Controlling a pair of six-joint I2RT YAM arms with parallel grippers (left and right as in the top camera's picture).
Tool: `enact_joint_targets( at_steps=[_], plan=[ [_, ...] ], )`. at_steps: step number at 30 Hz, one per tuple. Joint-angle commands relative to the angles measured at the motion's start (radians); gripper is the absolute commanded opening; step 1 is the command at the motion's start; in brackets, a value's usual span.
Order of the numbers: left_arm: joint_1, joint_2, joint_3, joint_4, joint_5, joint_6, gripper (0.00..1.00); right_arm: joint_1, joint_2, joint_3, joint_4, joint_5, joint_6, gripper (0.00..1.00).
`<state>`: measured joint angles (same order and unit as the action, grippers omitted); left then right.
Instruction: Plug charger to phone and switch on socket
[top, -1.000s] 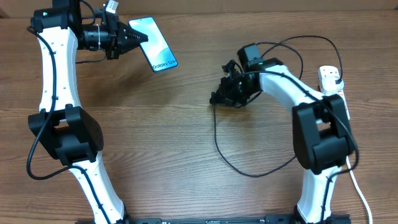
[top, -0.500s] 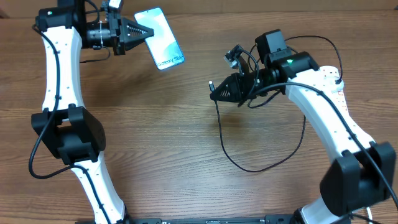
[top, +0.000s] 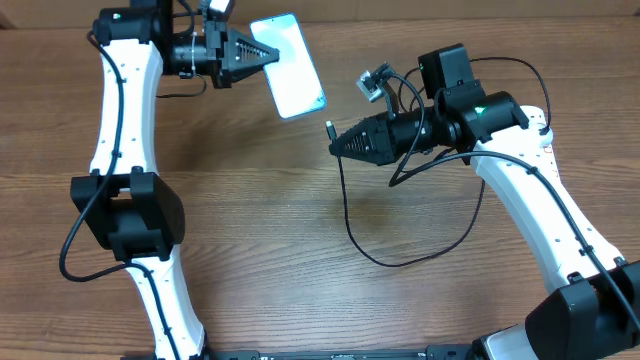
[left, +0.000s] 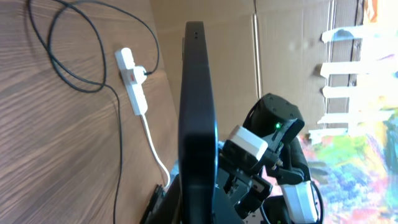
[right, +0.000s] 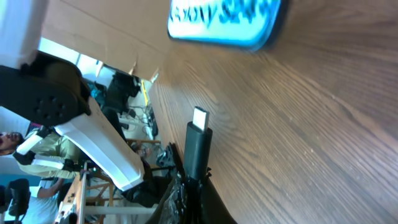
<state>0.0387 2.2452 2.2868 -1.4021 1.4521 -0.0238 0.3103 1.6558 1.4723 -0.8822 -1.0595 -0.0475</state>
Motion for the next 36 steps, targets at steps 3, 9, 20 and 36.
enact_joint_targets(
  at_steps=[3,9,20,36],
  plan=[
    [-0.016,-0.035,0.026,0.0,0.105,0.02,0.04,0.004,-0.021,-0.007,0.04,-0.042,0.048,0.04],
    [-0.016,-0.035,0.026,0.008,0.121,0.016,0.04,0.004,-0.021,-0.007,0.047,-0.043,0.051,0.04],
    [-0.038,-0.035,0.026,0.027,0.111,-0.028,0.04,0.005,-0.021,-0.007,0.085,-0.044,0.085,0.04],
    [-0.04,-0.035,0.026,0.075,0.041,-0.176,0.04,0.005,-0.021,-0.007,0.09,-0.007,0.153,0.04]
  ],
)
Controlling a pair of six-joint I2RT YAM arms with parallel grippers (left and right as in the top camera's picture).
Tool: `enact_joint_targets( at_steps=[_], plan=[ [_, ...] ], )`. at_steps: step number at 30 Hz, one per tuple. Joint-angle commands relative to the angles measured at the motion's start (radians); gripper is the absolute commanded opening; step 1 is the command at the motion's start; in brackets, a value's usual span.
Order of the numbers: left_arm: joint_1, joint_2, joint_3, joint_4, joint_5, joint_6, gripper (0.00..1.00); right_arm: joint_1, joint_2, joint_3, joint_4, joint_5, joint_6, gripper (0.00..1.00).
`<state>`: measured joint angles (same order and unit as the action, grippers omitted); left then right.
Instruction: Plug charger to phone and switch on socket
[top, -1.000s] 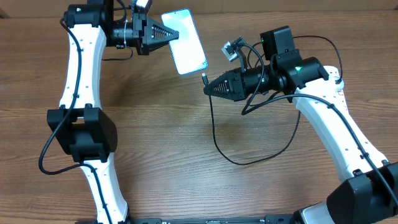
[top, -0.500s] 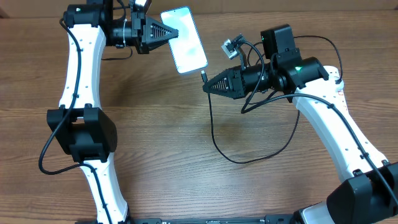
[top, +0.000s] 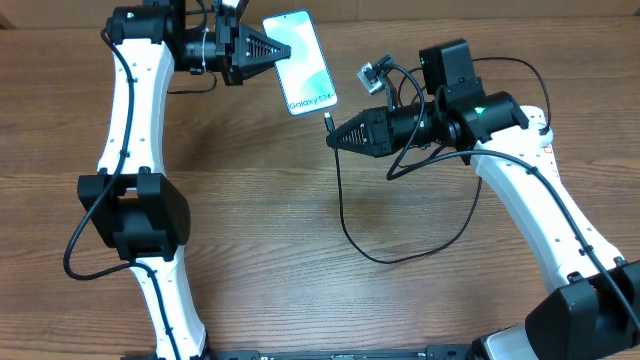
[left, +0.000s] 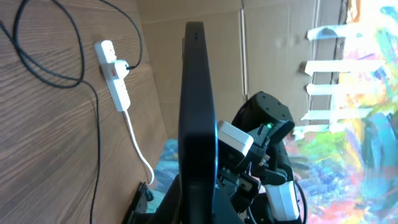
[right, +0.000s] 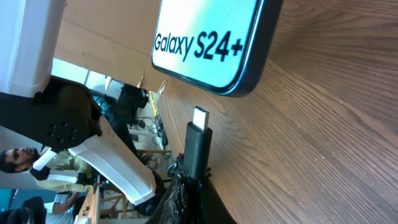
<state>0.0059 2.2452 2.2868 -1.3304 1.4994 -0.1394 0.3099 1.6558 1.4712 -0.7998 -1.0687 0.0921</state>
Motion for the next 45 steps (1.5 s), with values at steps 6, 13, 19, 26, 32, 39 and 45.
enact_joint_targets(
  at_steps=[6,13,19,26,32,39,45],
  plan=[
    [-0.029,-0.035,0.026,0.008,-0.015,-0.064,0.04,0.005,-0.021,-0.006,0.011,0.002,0.013,0.04],
    [-0.041,-0.035,0.026,0.079,-0.014,-0.13,0.04,0.005,-0.021,-0.006,0.013,0.002,0.013,0.04],
    [-0.042,-0.035,0.026,0.131,-0.013,-0.18,0.04,0.005,-0.021,-0.006,0.013,0.002,0.013,0.04],
    [-0.042,-0.035,0.026,0.131,0.005,-0.183,0.04,0.005,-0.021,-0.006,0.013,0.014,0.013,0.04],
    [-0.047,-0.035,0.026,0.13,0.02,-0.183,0.04,0.005,-0.021,-0.006,0.02,0.02,0.013,0.04],
    [-0.06,-0.035,0.026,0.131,0.015,-0.174,0.04,0.005,-0.021,-0.006,0.048,0.02,0.039,0.04],
    [-0.06,-0.035,0.026,0.131,0.016,-0.175,0.04,0.005,-0.021,-0.006,0.051,0.021,0.039,0.04]
  ],
)
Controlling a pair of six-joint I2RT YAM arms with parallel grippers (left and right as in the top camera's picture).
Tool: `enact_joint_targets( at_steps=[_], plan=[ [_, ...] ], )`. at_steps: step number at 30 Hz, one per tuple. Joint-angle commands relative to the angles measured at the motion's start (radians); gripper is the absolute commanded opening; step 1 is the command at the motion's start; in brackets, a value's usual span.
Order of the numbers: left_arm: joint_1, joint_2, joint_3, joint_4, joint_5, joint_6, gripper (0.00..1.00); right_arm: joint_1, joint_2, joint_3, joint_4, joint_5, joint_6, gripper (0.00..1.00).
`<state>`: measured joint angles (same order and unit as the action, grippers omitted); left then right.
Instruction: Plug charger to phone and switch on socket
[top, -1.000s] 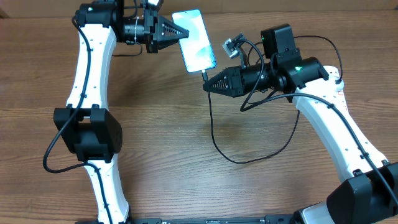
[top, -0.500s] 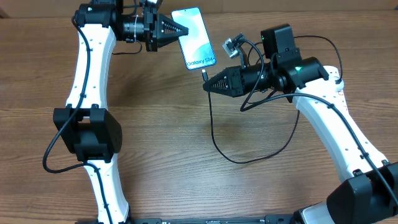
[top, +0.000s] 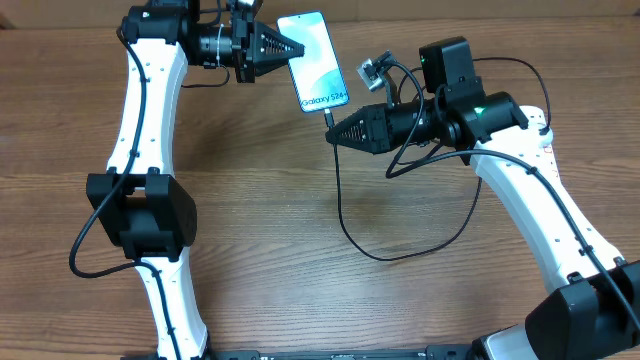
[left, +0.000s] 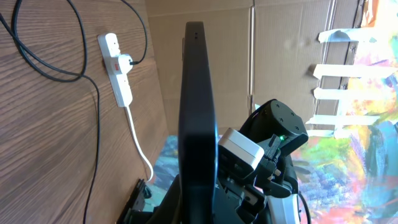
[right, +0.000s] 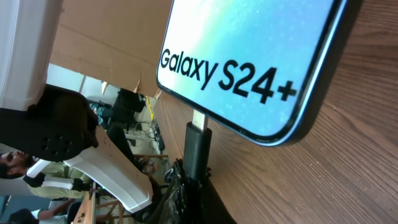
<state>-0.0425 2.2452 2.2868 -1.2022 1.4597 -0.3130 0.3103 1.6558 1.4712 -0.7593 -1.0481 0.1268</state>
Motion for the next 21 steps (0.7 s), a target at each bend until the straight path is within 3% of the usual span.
enact_joint_targets(
  at_steps=[1,21],
  plan=[
    [-0.011,-0.035,0.026,0.003,0.056,-0.001,0.04,0.003,-0.021,-0.006,0.011,0.0,0.004,0.04],
    [-0.012,-0.035,0.026,0.003,0.06,0.004,0.04,-0.013,-0.021,-0.006,0.022,0.045,0.027,0.04]
  ],
)
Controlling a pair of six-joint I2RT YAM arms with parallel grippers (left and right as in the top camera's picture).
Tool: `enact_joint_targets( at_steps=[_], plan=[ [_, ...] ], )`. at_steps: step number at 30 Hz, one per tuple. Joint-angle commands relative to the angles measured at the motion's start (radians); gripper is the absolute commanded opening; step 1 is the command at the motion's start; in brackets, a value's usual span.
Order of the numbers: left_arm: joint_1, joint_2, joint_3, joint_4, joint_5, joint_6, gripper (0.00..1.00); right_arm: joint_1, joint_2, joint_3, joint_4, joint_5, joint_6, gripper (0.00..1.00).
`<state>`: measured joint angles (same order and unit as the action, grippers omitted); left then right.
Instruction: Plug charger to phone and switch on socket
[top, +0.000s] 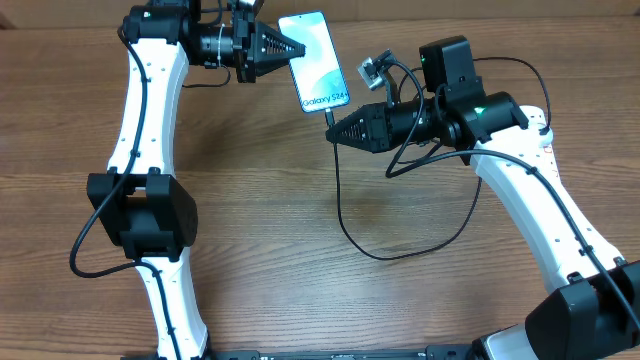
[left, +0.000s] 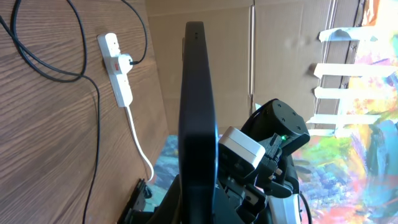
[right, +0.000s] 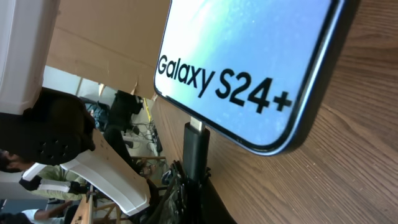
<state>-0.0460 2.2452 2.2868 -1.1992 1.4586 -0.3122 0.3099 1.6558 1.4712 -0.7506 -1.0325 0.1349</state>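
A phone with a lit screen reading "Galaxy S24+" is held above the table, my left gripper shut on its upper end. The left wrist view shows the phone edge-on. My right gripper is shut on the black charger plug, whose metal tip meets the bottom edge of the phone. The black cable hangs down from the plug. A white socket strip with a red switch shows only in the left wrist view.
The charger cable loops across the wooden table toward the right arm. A cardboard wall stands behind the table by the socket strip, whose white lead runs off the table edge.
The plug tip has closed slightly on the phone's bottom edge, with less bare metal showing. Both arms otherwise stay where they were.
At first my left gripper held the phone at the back left, far from the plug in my right gripper. Then the phone stood further right, close above the plug. By the last moment the plug tip met the phone's bottom edge, where it stays.
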Motion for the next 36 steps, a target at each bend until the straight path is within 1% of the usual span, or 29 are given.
enact_joint_targets(
  at_steps=[1,18,36],
  plan=[
    [-0.009,-0.035,0.026,0.0,0.061,0.008,0.04,-0.018,-0.021,-0.006,0.014,0.029,0.019,0.04],
    [-0.042,-0.035,0.026,-0.001,0.057,0.055,0.04,-0.031,-0.021,-0.006,0.092,0.029,0.08,0.04],
    [-0.048,-0.035,0.026,-0.004,0.057,0.074,0.04,-0.031,-0.021,-0.006,0.119,0.029,0.102,0.04]
  ],
)
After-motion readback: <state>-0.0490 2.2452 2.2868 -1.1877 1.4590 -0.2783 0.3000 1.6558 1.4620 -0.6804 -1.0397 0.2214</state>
